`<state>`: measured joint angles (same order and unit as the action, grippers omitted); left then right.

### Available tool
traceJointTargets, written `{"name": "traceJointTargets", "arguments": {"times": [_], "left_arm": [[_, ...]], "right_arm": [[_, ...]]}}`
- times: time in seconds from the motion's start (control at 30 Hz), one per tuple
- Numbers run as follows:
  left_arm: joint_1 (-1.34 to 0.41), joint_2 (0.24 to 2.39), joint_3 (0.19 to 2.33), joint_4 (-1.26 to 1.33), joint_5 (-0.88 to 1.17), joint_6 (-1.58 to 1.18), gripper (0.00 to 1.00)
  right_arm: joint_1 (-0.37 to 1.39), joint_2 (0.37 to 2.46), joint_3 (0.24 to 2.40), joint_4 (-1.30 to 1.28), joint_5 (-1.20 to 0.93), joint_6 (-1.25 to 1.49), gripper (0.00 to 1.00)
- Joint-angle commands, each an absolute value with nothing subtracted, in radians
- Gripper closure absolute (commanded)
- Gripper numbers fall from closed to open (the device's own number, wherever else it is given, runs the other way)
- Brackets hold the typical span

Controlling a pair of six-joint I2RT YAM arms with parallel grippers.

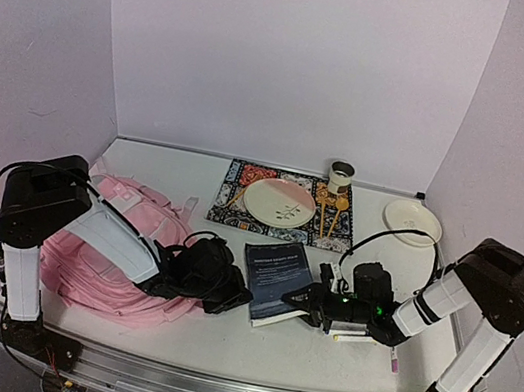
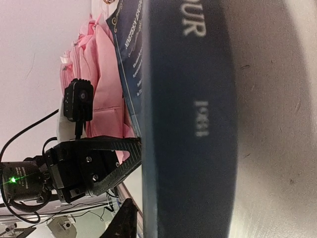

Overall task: Pack the student bag
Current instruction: Pick up the book from the center of the board, then pick up the largest pocket of the bag from the student bag.

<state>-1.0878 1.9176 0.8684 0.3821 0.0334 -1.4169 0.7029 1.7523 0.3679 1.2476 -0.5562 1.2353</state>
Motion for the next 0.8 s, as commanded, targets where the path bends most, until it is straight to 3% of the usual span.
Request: {"name": "traceJointTargets", "arguments": {"times": [0.0,0.2,0.47,0.77], "left_arm": [[-1.112,1.873,0.847,0.431,0.057,-1.413,0.90],[-1.105,1.799,0.830,0.430,0.027,-1.385,0.69],[-1.103,1.605,0.826,0.374,-0.080,-1.225,0.39],[-1.100,1.430,0.943,-0.096,-0.273,-1.002,0.25]], "right_arm": [[0.725,1.670,0.379,1.488,-0.604,1.230,0.79],[0.725,1.583,0.375,1.487,-0.594,1.213,0.99],[0.723,1.489,0.374,1.457,-0.589,1.183,1.00],[0.714,1.356,0.403,1.361,-0.570,1.124,1.00]]}}
